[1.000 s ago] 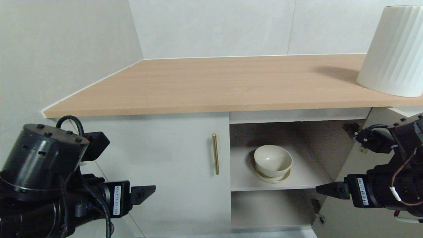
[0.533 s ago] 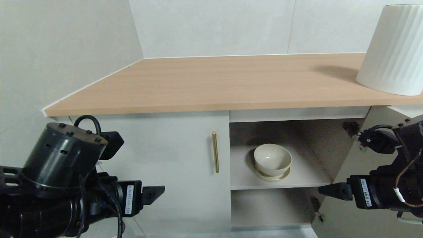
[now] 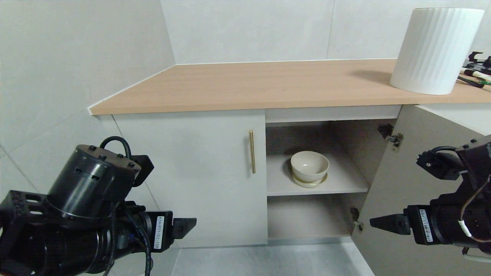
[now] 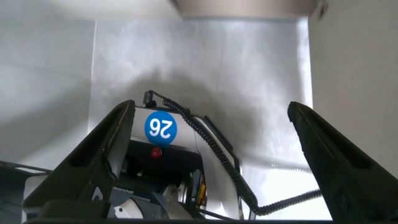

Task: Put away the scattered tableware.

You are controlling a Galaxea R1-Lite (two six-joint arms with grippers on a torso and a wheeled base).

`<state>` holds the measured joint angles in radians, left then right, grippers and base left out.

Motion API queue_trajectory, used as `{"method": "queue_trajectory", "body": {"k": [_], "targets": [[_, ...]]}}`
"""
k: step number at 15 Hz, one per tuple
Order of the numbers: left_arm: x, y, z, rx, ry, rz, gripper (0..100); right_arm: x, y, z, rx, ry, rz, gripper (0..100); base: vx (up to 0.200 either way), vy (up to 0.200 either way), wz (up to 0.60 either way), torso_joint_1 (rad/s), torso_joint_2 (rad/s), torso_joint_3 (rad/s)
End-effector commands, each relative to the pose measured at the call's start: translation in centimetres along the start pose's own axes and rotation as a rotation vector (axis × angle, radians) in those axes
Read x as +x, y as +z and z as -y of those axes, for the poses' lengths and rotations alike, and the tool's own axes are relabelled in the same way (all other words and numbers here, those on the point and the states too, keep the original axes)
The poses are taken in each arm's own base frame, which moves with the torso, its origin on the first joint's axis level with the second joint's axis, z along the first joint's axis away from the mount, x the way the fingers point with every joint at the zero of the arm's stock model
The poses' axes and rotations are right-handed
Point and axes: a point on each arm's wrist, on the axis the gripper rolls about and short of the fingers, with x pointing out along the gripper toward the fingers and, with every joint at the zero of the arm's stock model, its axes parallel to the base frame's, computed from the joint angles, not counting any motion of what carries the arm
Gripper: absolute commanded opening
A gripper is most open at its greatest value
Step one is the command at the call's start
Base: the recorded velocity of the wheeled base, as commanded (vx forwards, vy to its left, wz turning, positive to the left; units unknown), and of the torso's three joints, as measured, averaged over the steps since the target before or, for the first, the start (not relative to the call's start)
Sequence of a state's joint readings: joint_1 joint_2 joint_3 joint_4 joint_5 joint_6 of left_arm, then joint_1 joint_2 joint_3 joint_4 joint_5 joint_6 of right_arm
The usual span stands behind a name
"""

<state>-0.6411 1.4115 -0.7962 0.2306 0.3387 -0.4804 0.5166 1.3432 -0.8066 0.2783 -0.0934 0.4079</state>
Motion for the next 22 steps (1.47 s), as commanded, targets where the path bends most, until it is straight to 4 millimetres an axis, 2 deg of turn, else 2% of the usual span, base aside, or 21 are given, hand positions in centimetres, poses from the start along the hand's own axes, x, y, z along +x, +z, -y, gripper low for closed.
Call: {"method": "queue_trajectory", "body": {"k": [1, 6, 16, 19, 22], "targets": [[0.1, 0.0, 0.0, 0.0, 0.002, -0.003, 100, 0.2, 0.0, 0.0, -0.001, -0.002, -0.005, 100, -0.2, 0.0, 0.0, 0.002, 0.0, 0.002], [0.1, 0.0, 0.0, 0.0, 0.003, -0.002, 100, 0.3, -0.2, 0.0, -0.014, -0.005, -0.012, 100, -0.2, 0.0, 0.0, 0.003, 0.0, 0.004], [0.2, 0.0, 0.1, 0.003, 0.006, -0.004, 100, 0.1, -0.2, 0.1, -0.013, -0.007, -0.008, 100, 0.0, 0.0, 0.0, 0.0, 0.0, 0.0], [0.2, -0.1, 0.0, 0.003, 0.007, -0.006, 100, -0.4, -0.5, 0.2, -0.019, -0.007, -0.013, 100, 0.0, -0.2, 0.0, -0.001, 0.0, 0.007], [0.2, -0.1, 0.0, 0.003, 0.007, -0.006, 100, -2.6, -2.1, 0.5, -0.142, 0.011, -0.084, 100, 0.0, -0.2, 0.0, 0.007, 0.0, 0.001]]}}
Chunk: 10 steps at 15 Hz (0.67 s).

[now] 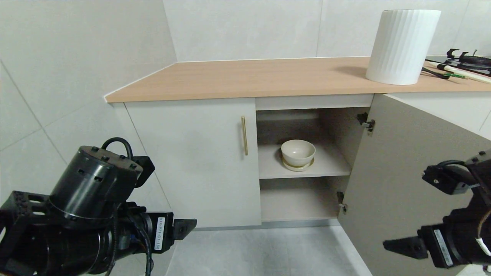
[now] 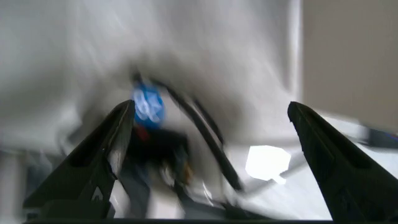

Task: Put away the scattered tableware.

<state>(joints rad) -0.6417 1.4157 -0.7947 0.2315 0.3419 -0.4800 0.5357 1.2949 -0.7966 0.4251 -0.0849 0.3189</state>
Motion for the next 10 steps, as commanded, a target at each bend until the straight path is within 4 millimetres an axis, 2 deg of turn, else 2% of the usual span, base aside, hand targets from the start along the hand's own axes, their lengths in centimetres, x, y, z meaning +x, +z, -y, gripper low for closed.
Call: {"method": "queue_trajectory", "body": {"k": [1, 6, 9, 10], "targets": [[0.0, 0.0, 0.0, 0.0, 0.001, -0.001, 100, -2.1, -1.3, 0.0, -0.077, 0.042, -0.012, 100, 0.0, -0.2, 0.0, -0.012, 0.01, 0.002], [0.0, 0.0, 0.0, 0.0, 0.001, -0.001, 100, -5.0, -4.3, 1.2, -0.237, 0.043, -0.098, 100, 0.0, -0.2, 0.0, 0.004, 0.0, 0.004], [0.0, 0.0, 0.0, -0.001, 0.0, 0.001, 100, -5.2, -4.1, 1.8, -0.216, -0.025, -0.089, 100, 0.0, -0.2, 0.0, 0.002, 0.01, 0.001], [-0.1, 0.1, 0.0, -0.002, -0.001, 0.004, 100, -5.1, -3.9, 2.1, -0.192, -0.063, -0.08, 100, 0.0, 0.0, 0.0, 0.0, 0.0, 0.0]]}}
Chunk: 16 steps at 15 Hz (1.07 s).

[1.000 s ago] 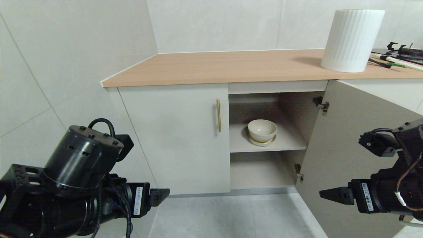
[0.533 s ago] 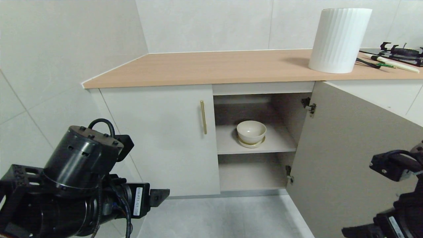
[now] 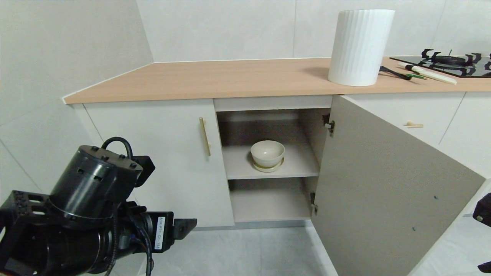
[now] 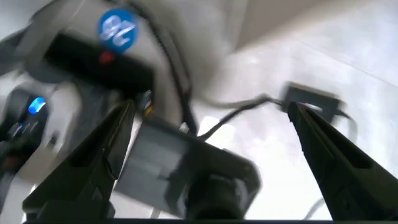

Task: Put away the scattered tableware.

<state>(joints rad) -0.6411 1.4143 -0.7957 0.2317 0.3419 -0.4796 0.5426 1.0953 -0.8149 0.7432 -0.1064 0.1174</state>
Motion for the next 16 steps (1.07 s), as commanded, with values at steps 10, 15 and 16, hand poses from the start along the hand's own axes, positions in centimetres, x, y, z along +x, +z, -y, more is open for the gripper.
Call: {"method": "queue_trajectory", "body": {"k": [10, 15, 16], "targets": [[0.0, 0.0, 0.0, -0.002, 0.0, 0.0, 100, -1.0, 1.1, 5.3, 0.224, -0.271, 0.099, 100, 0.0, 0.0, 0.0, 0.0, 0.0, 0.0], [-0.1, 0.1, 0.0, -0.003, -0.001, 0.003, 100, 1.4, 2.5, 8.5, 0.331, -0.362, 0.113, 100, 0.0, 0.0, 0.0, 0.0, 0.0, 0.0], [-0.1, 0.1, 0.0, -0.003, -0.001, 0.003, 100, 1.8, 2.7, 8.8, 0.337, -0.367, 0.112, 100, 0.0, 0.0, 0.0, 0.0, 0.0, 0.0]]}}
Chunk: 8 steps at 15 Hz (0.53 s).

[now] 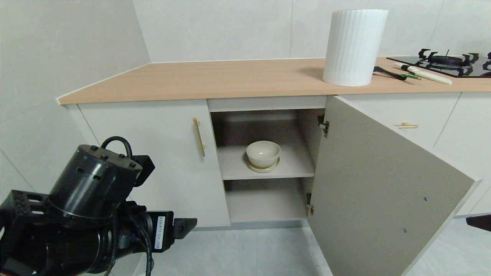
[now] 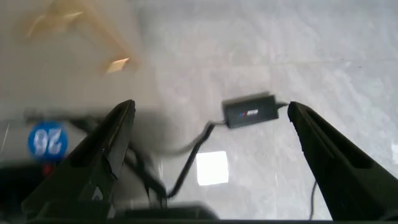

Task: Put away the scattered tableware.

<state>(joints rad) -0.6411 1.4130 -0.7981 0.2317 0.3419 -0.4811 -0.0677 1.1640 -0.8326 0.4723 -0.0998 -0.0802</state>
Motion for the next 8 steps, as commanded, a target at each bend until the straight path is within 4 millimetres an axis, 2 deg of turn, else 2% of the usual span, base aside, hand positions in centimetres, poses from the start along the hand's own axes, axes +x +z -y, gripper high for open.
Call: {"method": "queue_trajectory", "body": {"k": [1, 8], "targets": [[0.0, 0.0, 0.0, 0.0, 0.0, 0.0, 100, 2.8, 0.5, 0.6, 0.035, -0.03, -0.046, 100, 0.0, 0.0, 0.0, 0.0, 0.0, 0.0], [0.0, 0.0, 0.0, -0.001, -0.001, 0.001, 100, 6.1, 1.5, 0.2, 0.098, 0.025, 0.028, 100, 0.0, 0.0, 0.0, 0.0, 0.0, 0.0]]}}
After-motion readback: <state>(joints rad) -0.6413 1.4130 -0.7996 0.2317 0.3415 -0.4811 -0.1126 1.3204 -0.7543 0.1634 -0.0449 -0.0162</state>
